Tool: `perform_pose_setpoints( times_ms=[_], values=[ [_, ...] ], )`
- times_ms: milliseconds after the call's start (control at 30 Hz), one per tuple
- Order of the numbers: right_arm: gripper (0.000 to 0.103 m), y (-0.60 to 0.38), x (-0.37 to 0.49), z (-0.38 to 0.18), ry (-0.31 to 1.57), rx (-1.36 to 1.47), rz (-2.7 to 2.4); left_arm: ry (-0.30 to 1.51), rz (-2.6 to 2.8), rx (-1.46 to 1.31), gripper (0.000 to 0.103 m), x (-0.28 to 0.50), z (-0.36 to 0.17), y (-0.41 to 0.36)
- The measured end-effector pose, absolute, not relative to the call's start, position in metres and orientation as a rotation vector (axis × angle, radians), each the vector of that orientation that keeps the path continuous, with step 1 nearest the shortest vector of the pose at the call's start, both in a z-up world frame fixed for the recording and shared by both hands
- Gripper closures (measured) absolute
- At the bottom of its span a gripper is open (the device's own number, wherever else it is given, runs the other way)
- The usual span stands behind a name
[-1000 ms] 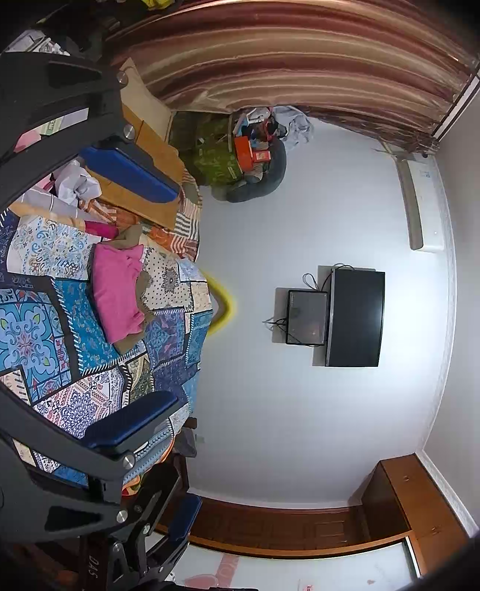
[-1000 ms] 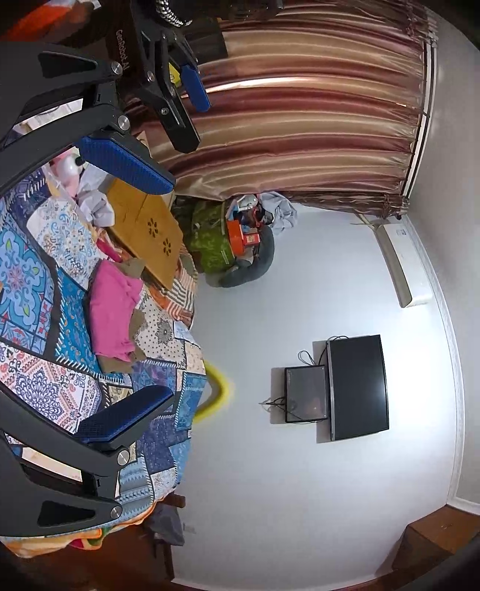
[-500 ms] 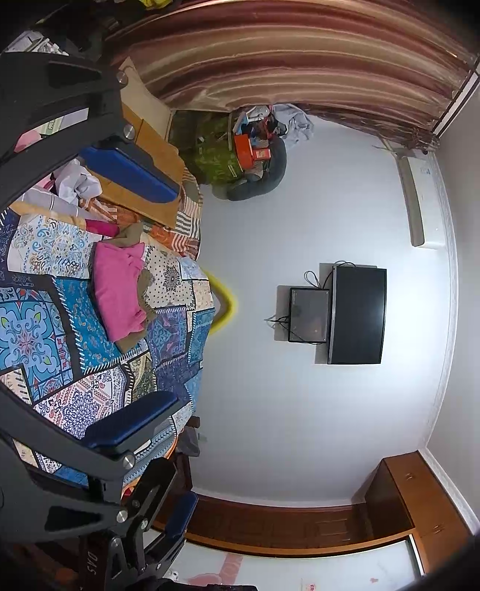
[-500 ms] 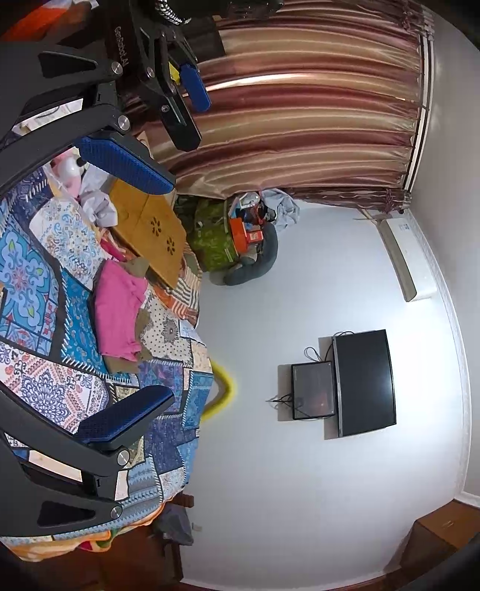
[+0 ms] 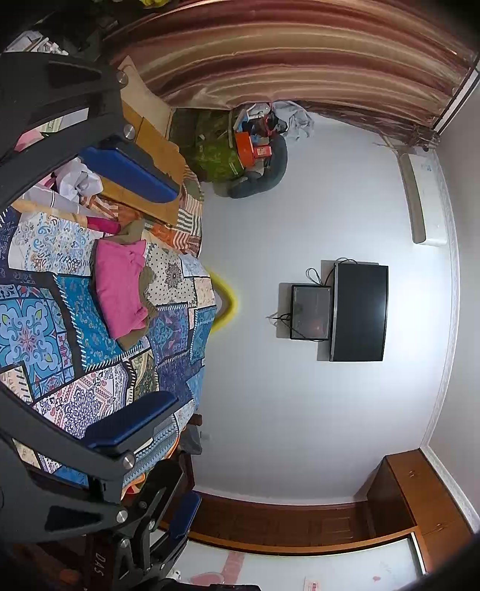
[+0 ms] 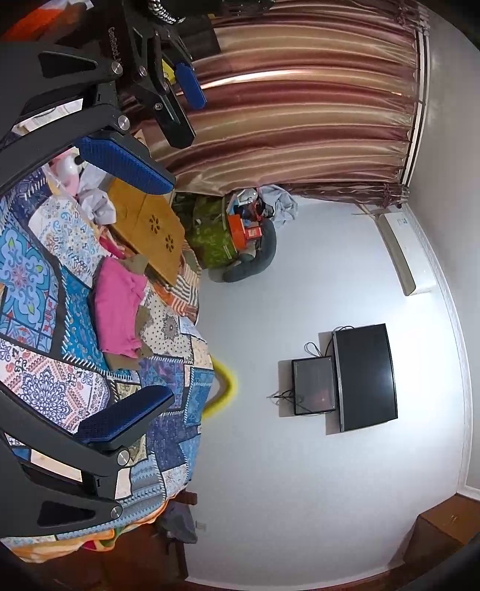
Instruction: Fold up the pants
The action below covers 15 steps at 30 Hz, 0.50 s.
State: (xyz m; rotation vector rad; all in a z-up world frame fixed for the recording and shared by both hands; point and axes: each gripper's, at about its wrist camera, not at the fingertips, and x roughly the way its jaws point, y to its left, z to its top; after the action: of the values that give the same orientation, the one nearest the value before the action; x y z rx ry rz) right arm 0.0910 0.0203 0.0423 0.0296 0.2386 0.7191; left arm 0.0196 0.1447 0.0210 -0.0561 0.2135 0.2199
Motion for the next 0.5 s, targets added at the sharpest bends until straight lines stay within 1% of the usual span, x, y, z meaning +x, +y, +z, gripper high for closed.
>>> perform_pose_setpoints(
  times_ms=[500],
  values=[
    [0.0, 0.0196, 0.0912, 0.0425, 0.237, 0.029, 0.716, 0.238, 0.189, -0.071, 0.0, 0.0235, 0.0192, 0.1455]
  ],
)
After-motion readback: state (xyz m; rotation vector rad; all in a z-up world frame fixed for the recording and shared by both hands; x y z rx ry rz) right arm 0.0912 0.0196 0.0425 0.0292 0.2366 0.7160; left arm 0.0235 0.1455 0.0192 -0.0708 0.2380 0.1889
